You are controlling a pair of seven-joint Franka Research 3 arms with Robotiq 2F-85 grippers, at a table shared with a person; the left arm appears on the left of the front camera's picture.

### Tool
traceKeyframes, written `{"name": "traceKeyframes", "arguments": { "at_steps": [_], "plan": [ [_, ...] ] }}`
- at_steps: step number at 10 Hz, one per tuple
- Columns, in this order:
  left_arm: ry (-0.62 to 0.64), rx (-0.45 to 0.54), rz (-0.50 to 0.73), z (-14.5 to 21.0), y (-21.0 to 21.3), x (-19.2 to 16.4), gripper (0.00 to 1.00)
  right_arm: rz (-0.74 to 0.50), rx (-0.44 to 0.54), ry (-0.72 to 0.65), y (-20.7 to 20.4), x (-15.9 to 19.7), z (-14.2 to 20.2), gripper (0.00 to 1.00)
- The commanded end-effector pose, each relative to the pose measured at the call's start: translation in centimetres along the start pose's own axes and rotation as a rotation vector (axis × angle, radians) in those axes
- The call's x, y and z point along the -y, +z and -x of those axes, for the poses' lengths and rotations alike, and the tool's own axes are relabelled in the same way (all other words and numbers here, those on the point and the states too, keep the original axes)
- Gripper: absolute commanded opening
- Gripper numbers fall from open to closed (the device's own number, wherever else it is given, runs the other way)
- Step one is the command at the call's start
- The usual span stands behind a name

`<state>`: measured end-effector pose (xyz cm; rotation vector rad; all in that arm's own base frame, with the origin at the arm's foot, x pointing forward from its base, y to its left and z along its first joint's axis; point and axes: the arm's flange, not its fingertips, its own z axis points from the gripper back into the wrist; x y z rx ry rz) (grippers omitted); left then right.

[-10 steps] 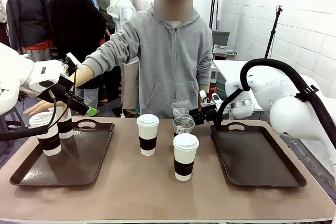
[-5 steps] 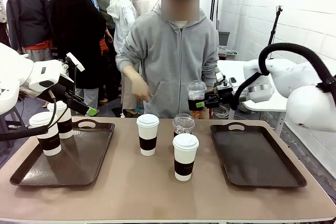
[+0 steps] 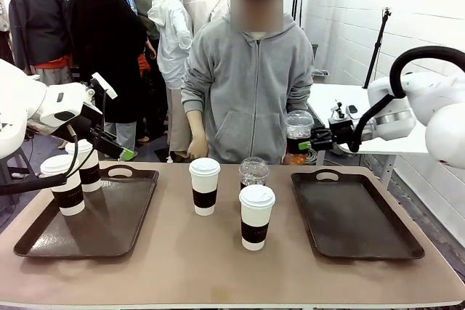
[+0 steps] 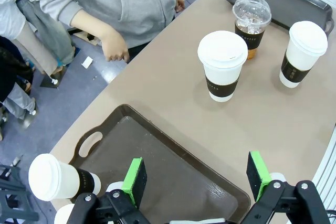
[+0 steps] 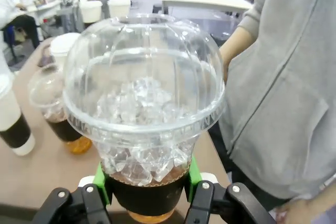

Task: Distribute the coffee onto the tray.
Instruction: Pick up one iced Americano and place it on the right Handle tray.

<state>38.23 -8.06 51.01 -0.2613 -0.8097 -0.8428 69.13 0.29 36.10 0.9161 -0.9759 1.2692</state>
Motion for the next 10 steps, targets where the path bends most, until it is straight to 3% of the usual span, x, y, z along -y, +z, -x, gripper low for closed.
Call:
{"name": "traceKeyframes", "arguments": {
  "at_steps": [1,6,10],
  "plan": [
    [-0.003,0.004,0.004,0.2,-0.1,-0.3,1.00,-0.045,-0.001,0.073,1.3,-2.8,0.8,0.62],
    [-0.003,0.004,0.004,0.2,-0.1,-0.3,1.00,-0.106,0.086,0.117,4.0,-5.0,5.3,0.62],
    [-0.003,0.004,0.004,0.2,-0.1,-0.3,1.00,-0.036,0.107,0.113,4.4,-4.9,8.7,0.62]
  ]
}}
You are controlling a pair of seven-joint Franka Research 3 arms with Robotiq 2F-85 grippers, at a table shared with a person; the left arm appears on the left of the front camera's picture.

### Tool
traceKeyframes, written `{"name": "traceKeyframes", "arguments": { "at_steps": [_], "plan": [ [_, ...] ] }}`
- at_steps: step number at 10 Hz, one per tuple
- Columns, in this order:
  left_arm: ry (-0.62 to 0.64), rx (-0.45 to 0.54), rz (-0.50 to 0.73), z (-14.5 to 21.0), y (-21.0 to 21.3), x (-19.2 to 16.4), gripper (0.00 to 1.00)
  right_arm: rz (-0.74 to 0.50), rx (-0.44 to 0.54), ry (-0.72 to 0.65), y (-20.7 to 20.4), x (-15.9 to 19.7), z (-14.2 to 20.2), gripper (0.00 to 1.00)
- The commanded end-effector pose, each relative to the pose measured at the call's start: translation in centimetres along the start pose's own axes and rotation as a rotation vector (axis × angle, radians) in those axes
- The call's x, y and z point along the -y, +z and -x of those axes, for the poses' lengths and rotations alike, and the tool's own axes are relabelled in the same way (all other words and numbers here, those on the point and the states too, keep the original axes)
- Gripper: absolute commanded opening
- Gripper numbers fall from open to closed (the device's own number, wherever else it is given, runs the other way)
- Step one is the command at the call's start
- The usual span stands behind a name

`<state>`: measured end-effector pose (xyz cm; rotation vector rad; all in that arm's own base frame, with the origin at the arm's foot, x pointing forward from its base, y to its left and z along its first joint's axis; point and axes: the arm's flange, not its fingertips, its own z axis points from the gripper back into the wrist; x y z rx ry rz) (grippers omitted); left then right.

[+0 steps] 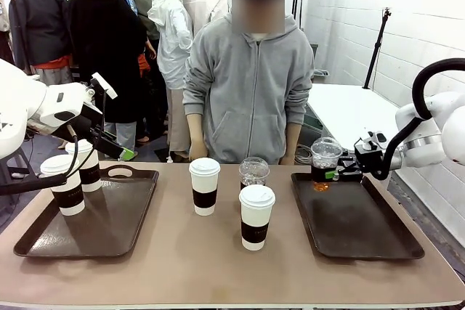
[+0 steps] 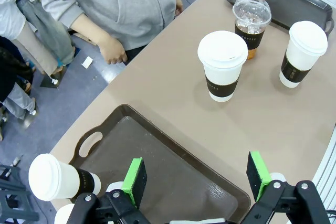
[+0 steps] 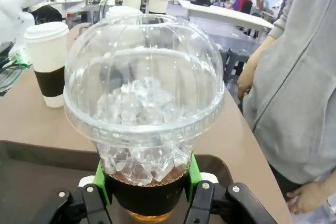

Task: Distribute the coffee onto the tray.
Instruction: Pick up one iced Americano and place it on the right Handle tray.

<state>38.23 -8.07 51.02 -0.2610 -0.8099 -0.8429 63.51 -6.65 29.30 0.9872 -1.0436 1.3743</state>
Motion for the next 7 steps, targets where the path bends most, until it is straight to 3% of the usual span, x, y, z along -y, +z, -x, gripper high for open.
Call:
{"name": "traceKeyframes", "arguments": {
  "at_steps": [1,7],
  "plan": [
    [-0.002,0.004,0.004,0.2,-0.1,-0.3,1.00,0.065,0.033,0.001,-0.5,0.5,0.3,0.62],
    [-0.002,0.004,0.004,0.2,-0.1,-0.3,1.00,0.083,0.050,-0.042,-1.8,1.9,2.5,0.62]
  ]
}}
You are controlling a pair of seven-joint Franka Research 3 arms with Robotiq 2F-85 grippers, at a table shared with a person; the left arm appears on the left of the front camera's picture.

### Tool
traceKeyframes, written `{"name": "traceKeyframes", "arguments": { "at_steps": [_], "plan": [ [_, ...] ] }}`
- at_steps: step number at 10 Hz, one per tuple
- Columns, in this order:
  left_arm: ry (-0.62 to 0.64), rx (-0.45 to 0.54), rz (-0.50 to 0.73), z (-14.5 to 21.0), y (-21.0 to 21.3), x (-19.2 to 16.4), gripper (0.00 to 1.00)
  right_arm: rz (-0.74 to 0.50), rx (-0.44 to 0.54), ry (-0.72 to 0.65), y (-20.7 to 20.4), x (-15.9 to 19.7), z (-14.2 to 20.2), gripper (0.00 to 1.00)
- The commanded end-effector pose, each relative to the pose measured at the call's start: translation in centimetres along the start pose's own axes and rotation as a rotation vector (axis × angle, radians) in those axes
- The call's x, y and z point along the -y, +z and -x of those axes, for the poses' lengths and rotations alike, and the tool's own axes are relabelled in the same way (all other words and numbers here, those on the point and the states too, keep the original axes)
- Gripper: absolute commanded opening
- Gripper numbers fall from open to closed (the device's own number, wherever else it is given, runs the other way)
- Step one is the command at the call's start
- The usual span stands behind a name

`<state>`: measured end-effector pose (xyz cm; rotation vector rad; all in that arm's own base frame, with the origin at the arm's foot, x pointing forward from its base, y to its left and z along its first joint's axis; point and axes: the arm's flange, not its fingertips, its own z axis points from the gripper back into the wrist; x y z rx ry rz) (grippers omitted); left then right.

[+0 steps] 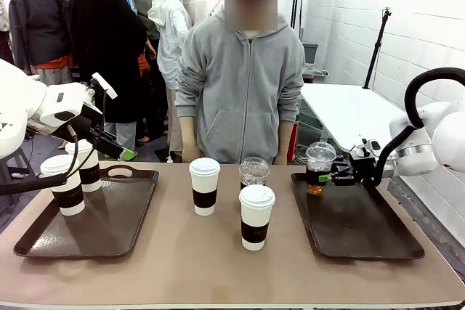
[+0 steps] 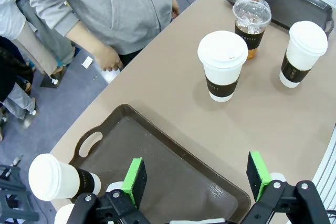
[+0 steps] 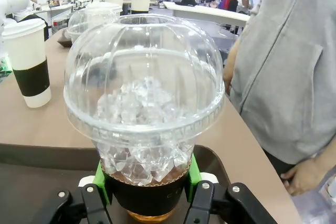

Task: Distribute the coffee onto the tray.
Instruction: Pick up one iced Americano and place it on the right Handle tray.

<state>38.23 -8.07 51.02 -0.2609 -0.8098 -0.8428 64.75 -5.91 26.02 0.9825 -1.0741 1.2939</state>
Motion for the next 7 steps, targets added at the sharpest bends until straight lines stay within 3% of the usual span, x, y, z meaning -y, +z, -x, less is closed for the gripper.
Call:
{"name": "traceKeyframes", "arguments": {
  "at_steps": [1,6,7],
  "plan": [
    [-0.002,0.004,0.004,0.16,-0.14,-0.28,1.00,0.023,0.022,-0.009,-0.34,0.91,-0.14,0.62],
    [-0.002,0.004,0.004,0.16,-0.14,-0.28,1.00,0.046,0.023,-0.045,-0.54,1.44,0.30,0.62],
    [-0.002,0.004,0.004,0.16,-0.14,-0.28,1.00,0.046,0.028,-0.057,-0.58,1.53,0.24,0.74]
  ]
}}
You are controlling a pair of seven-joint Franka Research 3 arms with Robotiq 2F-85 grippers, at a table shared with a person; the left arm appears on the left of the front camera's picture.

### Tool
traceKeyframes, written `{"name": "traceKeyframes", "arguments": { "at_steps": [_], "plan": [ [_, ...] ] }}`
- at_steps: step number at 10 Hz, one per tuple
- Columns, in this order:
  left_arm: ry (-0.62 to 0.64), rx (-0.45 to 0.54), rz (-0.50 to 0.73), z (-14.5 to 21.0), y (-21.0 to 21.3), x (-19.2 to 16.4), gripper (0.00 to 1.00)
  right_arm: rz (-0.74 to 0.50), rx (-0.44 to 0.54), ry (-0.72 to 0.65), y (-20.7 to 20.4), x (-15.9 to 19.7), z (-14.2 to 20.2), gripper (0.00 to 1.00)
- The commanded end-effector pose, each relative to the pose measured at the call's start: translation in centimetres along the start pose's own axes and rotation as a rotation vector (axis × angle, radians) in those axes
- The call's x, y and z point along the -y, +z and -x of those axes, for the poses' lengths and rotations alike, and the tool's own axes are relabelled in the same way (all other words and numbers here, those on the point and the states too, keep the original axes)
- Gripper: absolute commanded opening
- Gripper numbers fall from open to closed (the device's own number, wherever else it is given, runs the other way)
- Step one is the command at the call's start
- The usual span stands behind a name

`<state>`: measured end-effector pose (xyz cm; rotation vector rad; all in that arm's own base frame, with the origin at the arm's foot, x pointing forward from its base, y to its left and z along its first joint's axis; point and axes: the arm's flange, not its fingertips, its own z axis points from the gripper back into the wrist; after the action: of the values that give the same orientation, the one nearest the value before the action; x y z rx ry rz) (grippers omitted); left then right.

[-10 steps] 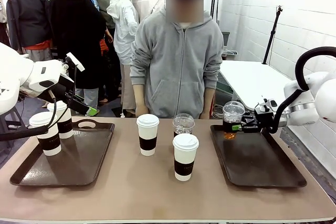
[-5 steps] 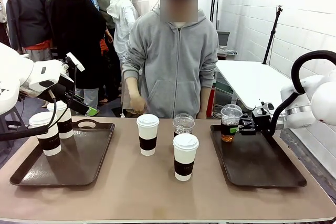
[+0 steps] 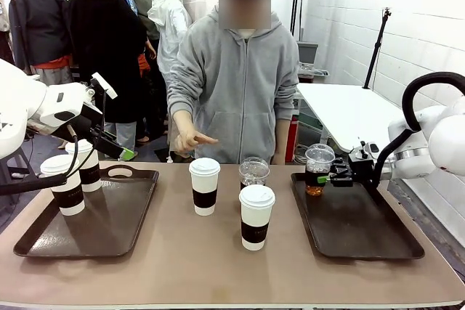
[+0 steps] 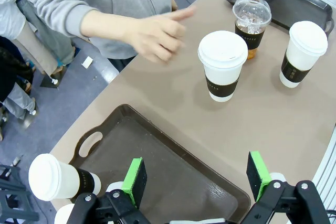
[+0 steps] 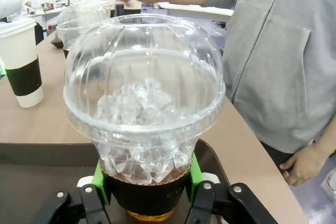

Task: Distribute the coffee onto the tray.
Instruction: Pick up one iced Americano and place it on the right Handle tray.

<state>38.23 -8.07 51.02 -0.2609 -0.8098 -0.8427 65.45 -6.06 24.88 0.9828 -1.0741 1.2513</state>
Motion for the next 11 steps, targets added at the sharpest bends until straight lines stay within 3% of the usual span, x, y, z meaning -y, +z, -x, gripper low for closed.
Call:
{"name": "traceKeyframes", "arguments": {
  "at_steps": [1,2,11],
  "plan": [
    [-0.003,0.004,0.004,0.2,-0.1,-0.3,1.00,0.029,0.024,-0.040,-0.3,0.8,-0.9,0.93],
    [-0.003,0.004,0.004,0.2,-0.1,-0.3,1.00,0.030,0.025,-0.045,-0.3,0.8,-1.0,1.00],
    [-0.003,0.004,0.004,0.2,-0.1,-0.3,1.00,0.073,-0.038,-0.192,4.1,-2.8,-1.0,1.00]
  ]
}}
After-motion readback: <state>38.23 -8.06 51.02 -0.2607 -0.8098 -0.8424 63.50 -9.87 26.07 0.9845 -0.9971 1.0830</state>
